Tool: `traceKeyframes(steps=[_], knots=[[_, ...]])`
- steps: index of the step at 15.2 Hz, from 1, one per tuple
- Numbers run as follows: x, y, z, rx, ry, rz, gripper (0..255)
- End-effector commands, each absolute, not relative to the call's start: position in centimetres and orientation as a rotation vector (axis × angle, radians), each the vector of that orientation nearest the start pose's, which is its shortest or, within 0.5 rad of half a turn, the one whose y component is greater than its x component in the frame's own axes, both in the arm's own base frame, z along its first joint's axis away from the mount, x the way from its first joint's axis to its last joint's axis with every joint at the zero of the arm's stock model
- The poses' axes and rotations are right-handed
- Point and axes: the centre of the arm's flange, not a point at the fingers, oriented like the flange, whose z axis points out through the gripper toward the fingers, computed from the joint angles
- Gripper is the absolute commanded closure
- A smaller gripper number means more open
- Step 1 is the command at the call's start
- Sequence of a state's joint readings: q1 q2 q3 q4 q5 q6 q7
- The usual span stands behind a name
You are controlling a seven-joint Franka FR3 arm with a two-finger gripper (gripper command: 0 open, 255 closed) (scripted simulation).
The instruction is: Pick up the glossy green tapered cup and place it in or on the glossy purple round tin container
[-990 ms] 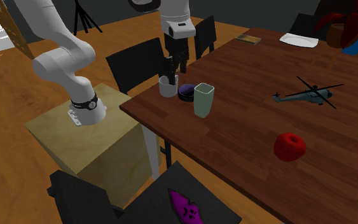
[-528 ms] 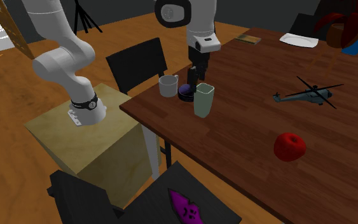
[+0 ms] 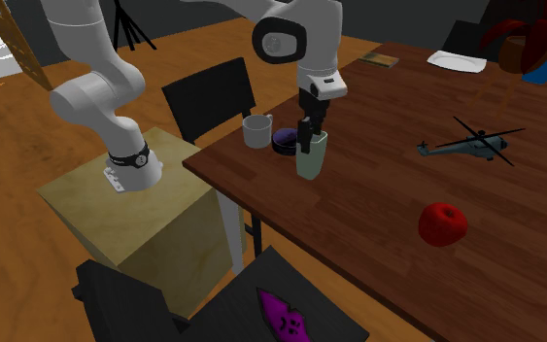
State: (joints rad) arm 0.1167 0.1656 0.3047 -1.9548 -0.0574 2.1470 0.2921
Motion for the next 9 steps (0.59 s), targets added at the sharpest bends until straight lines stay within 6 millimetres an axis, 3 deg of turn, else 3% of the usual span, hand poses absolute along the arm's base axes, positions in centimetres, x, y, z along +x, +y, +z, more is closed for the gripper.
traceKeyframes(steps=[1,9], knots=[[54.58,23.57,39.01,-3.119,-0.242,-0.051,0],[54.59,23.57,38.71,-3.119,-0.242,-0.051,0]])
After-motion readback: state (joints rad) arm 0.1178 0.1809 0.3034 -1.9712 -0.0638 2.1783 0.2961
